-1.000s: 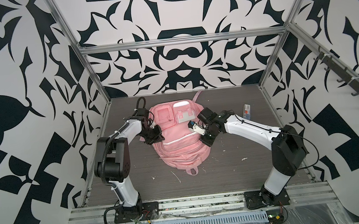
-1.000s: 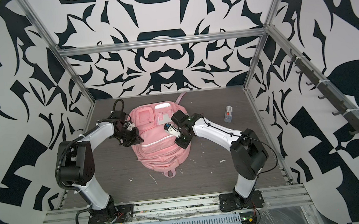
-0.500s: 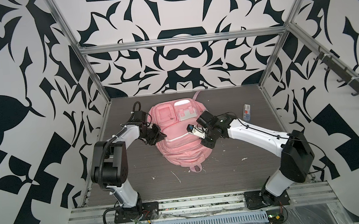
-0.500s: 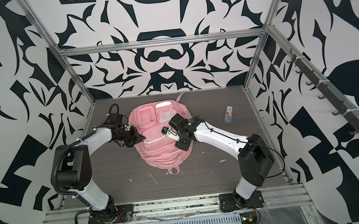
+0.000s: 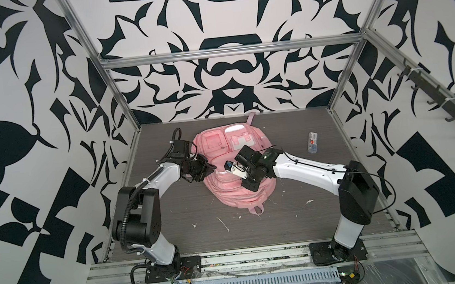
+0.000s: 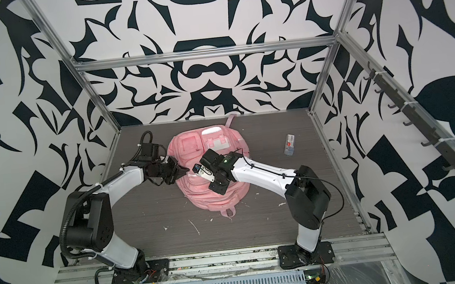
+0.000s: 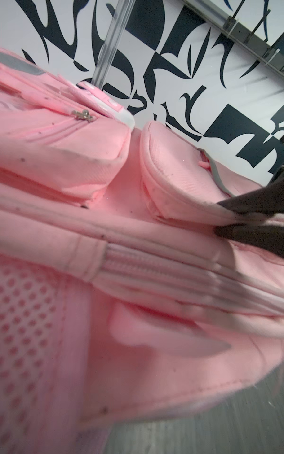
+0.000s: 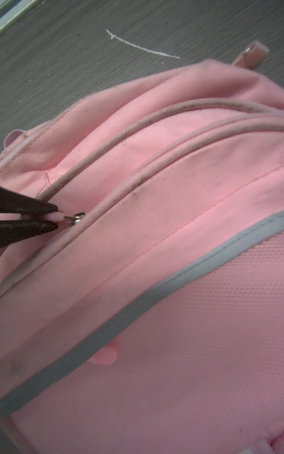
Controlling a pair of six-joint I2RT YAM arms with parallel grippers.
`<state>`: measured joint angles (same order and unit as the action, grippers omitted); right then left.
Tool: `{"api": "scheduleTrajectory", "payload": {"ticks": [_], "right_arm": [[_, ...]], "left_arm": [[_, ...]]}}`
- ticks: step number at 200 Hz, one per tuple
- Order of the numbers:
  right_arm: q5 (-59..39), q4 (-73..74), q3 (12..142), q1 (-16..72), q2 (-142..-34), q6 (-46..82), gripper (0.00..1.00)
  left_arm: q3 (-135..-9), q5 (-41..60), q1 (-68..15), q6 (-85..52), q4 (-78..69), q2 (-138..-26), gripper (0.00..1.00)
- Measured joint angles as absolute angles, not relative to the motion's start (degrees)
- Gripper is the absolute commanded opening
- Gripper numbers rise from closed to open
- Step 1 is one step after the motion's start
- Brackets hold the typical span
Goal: Pack the student bag
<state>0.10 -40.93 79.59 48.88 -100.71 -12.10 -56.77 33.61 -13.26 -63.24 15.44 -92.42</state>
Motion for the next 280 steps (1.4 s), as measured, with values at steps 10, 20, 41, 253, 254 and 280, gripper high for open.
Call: {"api": "scheduleTrajectory", "payload": {"ticks": [10, 20, 41, 253, 254, 280], "right_arm": [[-0.67, -40.82, 80.07, 48.95, -100.97, -10.59, 0.0], [-1.26, -40.84, 81.08, 48.9, -101.56, -9.08, 0.0], [-2.15, -40.88, 83.42, 49.28, -103.63, -6.07, 0.0], [-9.5, -38.92, 84.05, 46.52, -106.06, 9.21, 0.0], [-9.34, -38.98, 84.05, 46.59, -106.06, 8.97, 0.0], [-6.79, -39.83, 84.05, 48.12, -106.06, 2.98, 0.0]], "left_arm": [[-55.81, 33.41, -13.28, -64.29, 14.13, -91.74, 0.0], [-54.76, 33.15, -13.3, -65.17, 12.95, -91.05, 0.0], [-53.43, 31.9, -13.28, -66.24, 11.79, -90.19, 0.0], [-45.08, 25.91, -16.64, -76.84, -1.58, -87.81, 0.0], [-45.04, 25.91, -16.64, -76.9, -1.65, -87.81, 0.0], [-42.72, 25.96, -16.95, -80.99, -5.3, -87.81, 0.0]]}}
